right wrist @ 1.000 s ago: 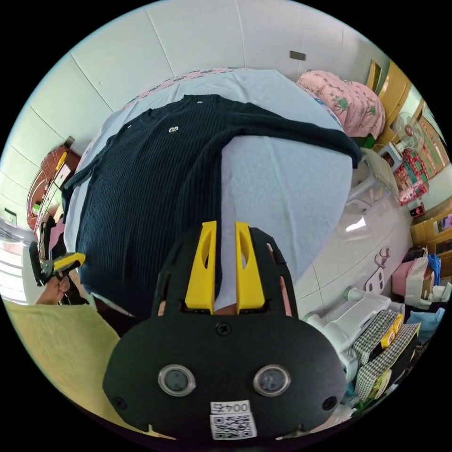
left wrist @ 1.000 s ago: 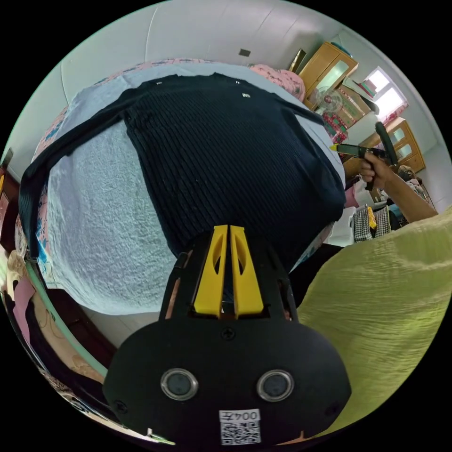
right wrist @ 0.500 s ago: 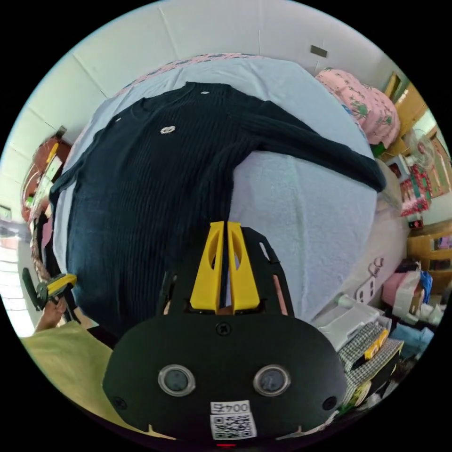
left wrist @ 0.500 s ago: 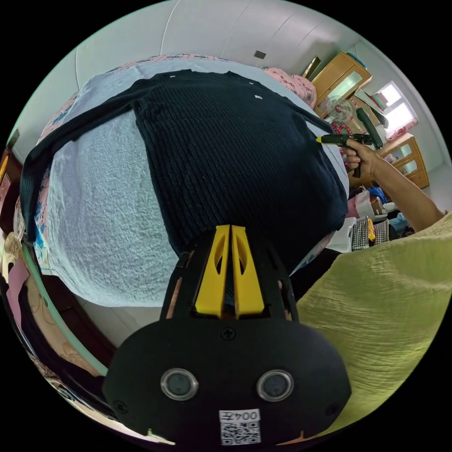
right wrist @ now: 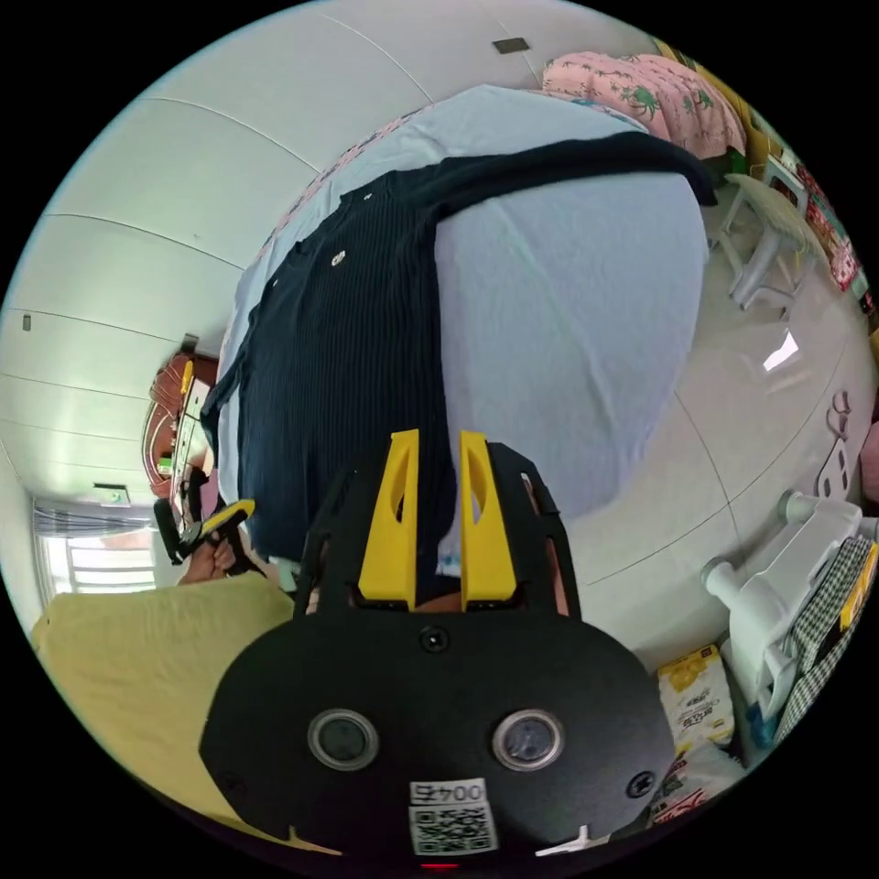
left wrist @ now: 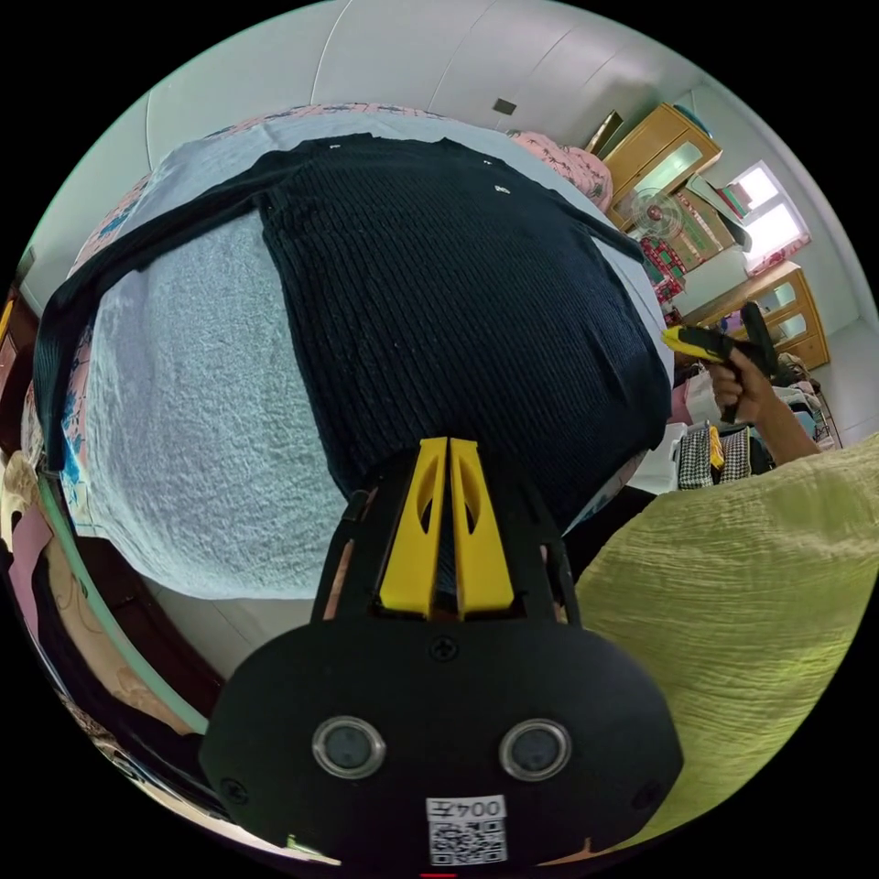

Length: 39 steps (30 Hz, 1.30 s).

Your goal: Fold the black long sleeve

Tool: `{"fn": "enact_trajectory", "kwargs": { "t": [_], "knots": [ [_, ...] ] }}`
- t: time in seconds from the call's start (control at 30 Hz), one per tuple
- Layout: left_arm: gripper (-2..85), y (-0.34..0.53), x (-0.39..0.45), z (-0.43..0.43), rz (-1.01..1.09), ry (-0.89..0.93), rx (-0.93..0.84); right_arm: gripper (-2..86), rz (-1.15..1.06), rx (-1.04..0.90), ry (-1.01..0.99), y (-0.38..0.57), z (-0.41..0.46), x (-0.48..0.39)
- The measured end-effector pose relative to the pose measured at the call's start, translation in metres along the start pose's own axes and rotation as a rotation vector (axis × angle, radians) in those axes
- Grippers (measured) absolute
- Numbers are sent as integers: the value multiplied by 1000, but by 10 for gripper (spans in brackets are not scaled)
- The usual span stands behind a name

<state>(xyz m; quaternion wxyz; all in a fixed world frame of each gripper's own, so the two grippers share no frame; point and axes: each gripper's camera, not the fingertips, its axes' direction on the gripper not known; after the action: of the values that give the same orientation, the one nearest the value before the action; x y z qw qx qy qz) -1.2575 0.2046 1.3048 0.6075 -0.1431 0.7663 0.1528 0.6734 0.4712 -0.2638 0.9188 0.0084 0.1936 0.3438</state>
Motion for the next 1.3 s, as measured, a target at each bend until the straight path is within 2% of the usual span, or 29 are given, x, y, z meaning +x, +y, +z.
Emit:
{"fn": "enact_trajectory", "kwargs": {
  "t": [0.27,0.5,0.63,0.8,0.87,0.9,0.97,1.0,1.13,1.3],
  "knots": [
    [9,10,1,1,-3,-10,8,80,81,30,-16,127,7,4],
    [8,16,2,2,4,-12,12,93,143,98,-108,147,27,2],
    [9,20,4,4,7,-14,17,60,117,18,-113,151,47,-12],
    [10,21,7,6,14,-15,11,26,7,1,113,150,37,-56],
    [13,20,8,7,8,-6,8,26,0,-67,208,146,46,-60],
    [14,20,8,7,10,-3,4,27,40,-83,161,145,46,-56],
    [18,20,13,1,49,-26,11,31,89,-6,-124,142,25,-60],
    [20,21,15,-2,66,-41,26,33,76,-3,-121,140,23,-66],
    [27,41,38,-19,240,-59,65,82,-2,-114,73,134,44,-91],
    [50,69,70,-11,425,-141,45,113,-226,-29,366,170,63,-141]
  ]
}}
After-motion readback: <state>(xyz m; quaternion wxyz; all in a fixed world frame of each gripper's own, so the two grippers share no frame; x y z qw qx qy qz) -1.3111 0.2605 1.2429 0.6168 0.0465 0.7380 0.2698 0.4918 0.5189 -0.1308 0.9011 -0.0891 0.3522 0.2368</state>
